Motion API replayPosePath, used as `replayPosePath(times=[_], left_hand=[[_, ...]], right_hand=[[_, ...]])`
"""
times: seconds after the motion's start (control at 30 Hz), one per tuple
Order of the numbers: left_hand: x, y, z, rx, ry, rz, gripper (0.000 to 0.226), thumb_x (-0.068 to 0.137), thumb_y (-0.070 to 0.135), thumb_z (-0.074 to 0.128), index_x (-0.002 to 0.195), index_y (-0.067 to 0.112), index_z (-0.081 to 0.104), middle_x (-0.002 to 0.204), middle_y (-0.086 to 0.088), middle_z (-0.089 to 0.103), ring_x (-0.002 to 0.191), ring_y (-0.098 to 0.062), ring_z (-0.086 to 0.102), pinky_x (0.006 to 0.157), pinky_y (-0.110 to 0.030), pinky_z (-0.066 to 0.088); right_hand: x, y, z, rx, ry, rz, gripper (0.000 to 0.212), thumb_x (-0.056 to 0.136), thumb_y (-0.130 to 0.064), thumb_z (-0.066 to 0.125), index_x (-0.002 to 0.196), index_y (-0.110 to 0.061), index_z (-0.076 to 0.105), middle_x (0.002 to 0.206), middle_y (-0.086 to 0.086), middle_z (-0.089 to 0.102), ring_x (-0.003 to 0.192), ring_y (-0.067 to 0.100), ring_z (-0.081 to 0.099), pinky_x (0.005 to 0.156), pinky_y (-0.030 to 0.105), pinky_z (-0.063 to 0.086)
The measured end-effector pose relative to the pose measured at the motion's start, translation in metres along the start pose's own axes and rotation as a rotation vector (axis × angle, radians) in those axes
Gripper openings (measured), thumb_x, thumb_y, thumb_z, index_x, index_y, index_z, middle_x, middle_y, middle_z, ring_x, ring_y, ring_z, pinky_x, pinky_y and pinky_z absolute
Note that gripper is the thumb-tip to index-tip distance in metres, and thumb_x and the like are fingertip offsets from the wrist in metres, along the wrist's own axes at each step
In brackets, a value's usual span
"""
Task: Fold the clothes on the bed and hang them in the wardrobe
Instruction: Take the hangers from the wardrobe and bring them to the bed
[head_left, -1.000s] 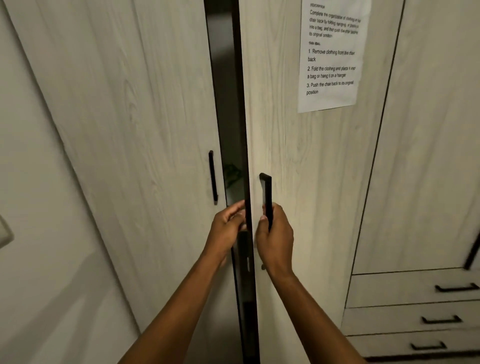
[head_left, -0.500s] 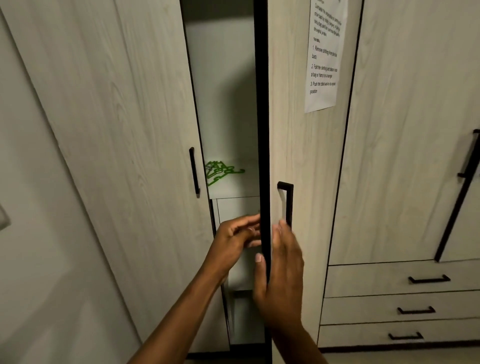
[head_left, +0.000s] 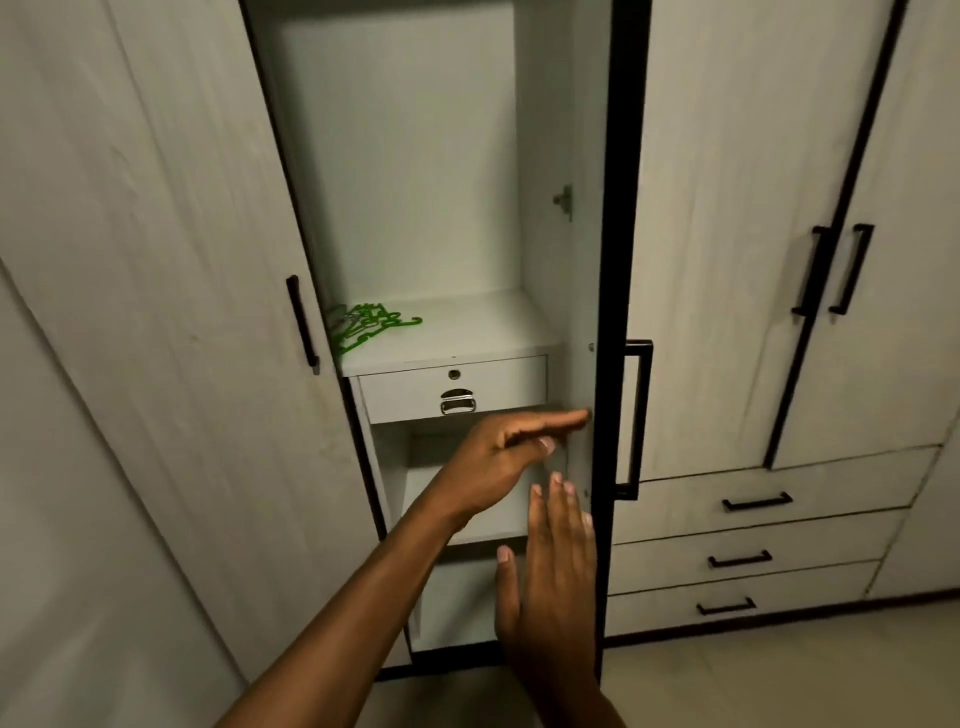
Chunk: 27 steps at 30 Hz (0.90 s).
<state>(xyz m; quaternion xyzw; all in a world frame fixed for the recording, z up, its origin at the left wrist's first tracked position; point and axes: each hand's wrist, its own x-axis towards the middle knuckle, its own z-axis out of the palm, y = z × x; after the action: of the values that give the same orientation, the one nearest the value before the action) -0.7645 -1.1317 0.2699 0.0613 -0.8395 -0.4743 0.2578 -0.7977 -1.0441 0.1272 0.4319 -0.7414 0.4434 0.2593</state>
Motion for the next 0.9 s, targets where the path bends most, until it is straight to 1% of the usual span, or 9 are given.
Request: replayPosePath(times=[0.13, 0.27, 0.5, 0.63, 0.7, 0.77, 0.8, 0.87, 0.9], left_hand=[[0.027, 0.008, 0.031, 0.086, -0.110, 0.049, 0.048, 0.099, 0.004, 0.048, 0.141, 0.027, 0.054, 0.147, 0.011, 0.052, 0.138, 0.003, 0.041, 0.113, -0.014, 0.031], [0.039, 0.000, 0.047, 0.127, -0.072, 0.054, 0.050, 0.101, 0.006, 0.050, 0.145, 0.030, 0.049, 0.152, 0.013, 0.045, 0.141, 0.005, 0.034, 0.108, -0.004, 0.026], [0.043, -0.028, 0.044, 0.229, 0.002, 0.050, 0.047, 0.102, 0.013, 0.053, 0.145, 0.033, 0.048, 0.153, 0.012, 0.043, 0.140, 0.005, 0.032, 0.106, -0.003, 0.023], [0.041, -0.041, 0.032, 0.270, 0.059, 0.015, 0.045, 0.102, 0.019, 0.054, 0.145, 0.031, 0.048, 0.154, 0.011, 0.043, 0.142, 0.001, 0.032, 0.112, -0.015, 0.025], [0.040, -0.048, 0.022, 0.287, 0.088, -0.005, 0.045, 0.102, 0.020, 0.055, 0.145, 0.029, 0.050, 0.154, 0.009, 0.044, 0.143, -0.003, 0.034, 0.115, -0.021, 0.027], [0.038, -0.057, 0.010, 0.300, 0.127, -0.030, 0.044, 0.102, 0.019, 0.056, 0.145, 0.028, 0.052, 0.153, 0.009, 0.045, 0.142, -0.004, 0.035, 0.116, -0.022, 0.027], [0.037, -0.061, 0.003, 0.303, 0.150, -0.044, 0.043, 0.101, 0.019, 0.056, 0.144, 0.027, 0.052, 0.152, 0.008, 0.046, 0.142, -0.004, 0.036, 0.115, -0.022, 0.027], [0.036, -0.071, -0.012, 0.305, 0.189, -0.075, 0.042, 0.101, 0.018, 0.057, 0.142, 0.027, 0.054, 0.150, 0.008, 0.048, 0.140, -0.004, 0.038, 0.114, -0.022, 0.028], [0.035, -0.077, -0.019, 0.308, 0.205, -0.089, 0.042, 0.101, 0.018, 0.057, 0.141, 0.028, 0.055, 0.149, 0.009, 0.049, 0.139, -0.002, 0.038, 0.113, -0.021, 0.028]], right_hand=[[0.001, 0.039, -0.018, -0.113, -0.050, 0.098, 0.066, 0.097, -0.038, 0.038, 0.155, -0.008, 0.025, 0.163, 0.013, 0.022, 0.152, 0.027, 0.016, 0.121, 0.040, 0.012], [0.006, 0.076, -0.028, -0.176, -0.078, 0.173, 0.065, 0.100, -0.040, 0.034, 0.156, -0.010, 0.021, 0.165, 0.008, 0.014, 0.153, 0.023, 0.007, 0.122, 0.037, 0.006], [0.030, 0.116, -0.030, -0.296, -0.169, 0.231, 0.066, 0.098, -0.043, 0.027, 0.155, -0.009, 0.028, 0.163, 0.012, 0.021, 0.151, 0.029, 0.013, 0.122, 0.046, 0.012], [0.046, 0.112, -0.016, -0.307, -0.258, 0.220, 0.066, 0.096, -0.045, 0.026, 0.150, -0.008, 0.040, 0.158, 0.014, 0.035, 0.146, 0.033, 0.024, 0.115, 0.053, 0.025], [0.052, 0.109, -0.006, -0.311, -0.303, 0.181, 0.066, 0.096, -0.045, 0.026, 0.150, -0.010, 0.042, 0.158, 0.013, 0.033, 0.146, 0.033, 0.025, 0.119, 0.050, 0.019], [0.060, 0.109, 0.008, -0.334, -0.330, 0.153, 0.066, 0.095, -0.045, 0.029, 0.149, -0.010, 0.044, 0.158, 0.013, 0.032, 0.146, 0.033, 0.024, 0.119, 0.047, 0.014], [0.065, 0.109, 0.016, -0.352, -0.336, 0.150, 0.065, 0.095, -0.045, 0.032, 0.149, -0.011, 0.044, 0.158, 0.013, 0.032, 0.146, 0.033, 0.023, 0.118, 0.050, 0.014], [0.076, 0.112, 0.029, -0.378, -0.352, 0.177, 0.063, 0.096, -0.042, 0.039, 0.152, -0.013, 0.039, 0.161, 0.013, 0.026, 0.149, 0.034, 0.017, 0.117, 0.054, 0.013], [0.083, 0.114, 0.033, -0.384, -0.377, 0.205, 0.062, 0.099, -0.039, 0.039, 0.156, -0.015, 0.031, 0.164, 0.012, 0.017, 0.151, 0.034, 0.009, 0.118, 0.055, 0.008]])
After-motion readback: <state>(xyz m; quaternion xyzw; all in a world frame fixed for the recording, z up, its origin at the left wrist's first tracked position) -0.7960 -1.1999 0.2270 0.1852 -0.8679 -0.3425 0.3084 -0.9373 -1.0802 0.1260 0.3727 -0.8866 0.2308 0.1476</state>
